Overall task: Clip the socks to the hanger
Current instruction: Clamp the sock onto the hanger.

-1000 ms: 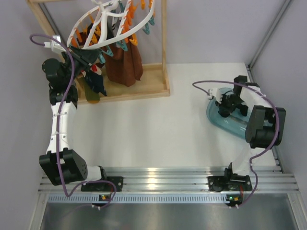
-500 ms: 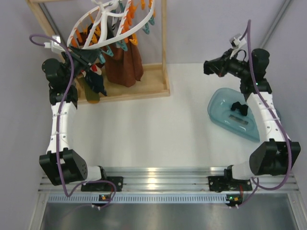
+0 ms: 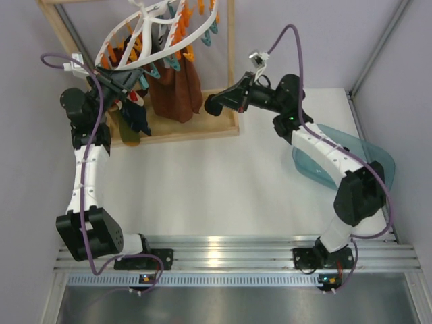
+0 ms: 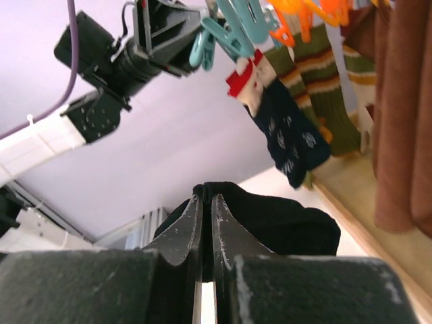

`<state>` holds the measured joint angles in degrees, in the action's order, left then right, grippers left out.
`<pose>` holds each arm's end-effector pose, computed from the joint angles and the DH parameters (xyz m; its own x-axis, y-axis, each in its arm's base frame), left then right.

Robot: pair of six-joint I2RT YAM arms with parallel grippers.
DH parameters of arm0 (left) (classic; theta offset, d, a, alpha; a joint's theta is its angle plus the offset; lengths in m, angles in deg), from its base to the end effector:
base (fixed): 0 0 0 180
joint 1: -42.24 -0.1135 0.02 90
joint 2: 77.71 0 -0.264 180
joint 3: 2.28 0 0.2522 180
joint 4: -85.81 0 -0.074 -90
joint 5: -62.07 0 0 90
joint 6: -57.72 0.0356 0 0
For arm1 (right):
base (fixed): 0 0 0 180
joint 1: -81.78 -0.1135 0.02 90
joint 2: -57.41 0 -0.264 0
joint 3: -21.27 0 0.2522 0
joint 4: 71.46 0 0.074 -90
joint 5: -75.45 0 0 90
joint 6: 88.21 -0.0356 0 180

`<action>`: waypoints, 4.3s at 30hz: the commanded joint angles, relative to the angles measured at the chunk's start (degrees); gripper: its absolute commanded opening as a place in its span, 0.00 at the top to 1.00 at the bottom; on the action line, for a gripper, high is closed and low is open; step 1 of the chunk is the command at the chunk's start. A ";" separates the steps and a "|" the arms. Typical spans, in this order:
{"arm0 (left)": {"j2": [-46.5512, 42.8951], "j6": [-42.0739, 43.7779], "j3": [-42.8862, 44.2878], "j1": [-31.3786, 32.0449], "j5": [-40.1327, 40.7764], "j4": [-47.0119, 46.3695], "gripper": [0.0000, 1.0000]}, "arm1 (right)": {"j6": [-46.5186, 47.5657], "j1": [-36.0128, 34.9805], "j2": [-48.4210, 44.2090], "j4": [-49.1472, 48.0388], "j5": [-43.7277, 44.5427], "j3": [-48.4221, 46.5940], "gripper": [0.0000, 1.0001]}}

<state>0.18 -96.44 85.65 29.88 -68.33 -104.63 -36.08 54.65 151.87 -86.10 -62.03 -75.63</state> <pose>0.3055 0.0433 0.4510 -0.2381 -0.7538 -0.6124 0.4951 0.4483 -0.7443 0.3318 0.1995 0.4162 -0.3678 0.2777 -0.8875 -0.8987 0.1390 0.4159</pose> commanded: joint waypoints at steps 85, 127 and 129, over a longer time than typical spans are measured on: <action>2.00 16.00 1.77 1.55 -12.07 -4.62 1.00 | -11.79 -22.70 30.79 8.98 40.89 -43.34 1.00; 0.25 11.86 2.11 0.85 -8.65 -6.74 0.41 | -15.13 -22.26 30.35 8.63 42.04 -44.84 0.92; 0.16 12.57 2.90 0.59 -7.68 -4.64 0.40 | -14.17 -22.17 28.95 8.02 41.86 -42.21 0.74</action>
<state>2.63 -84.81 86.22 30.95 -77.49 -108.98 -51.60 32.44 184.21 -74.28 -19.41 -119.38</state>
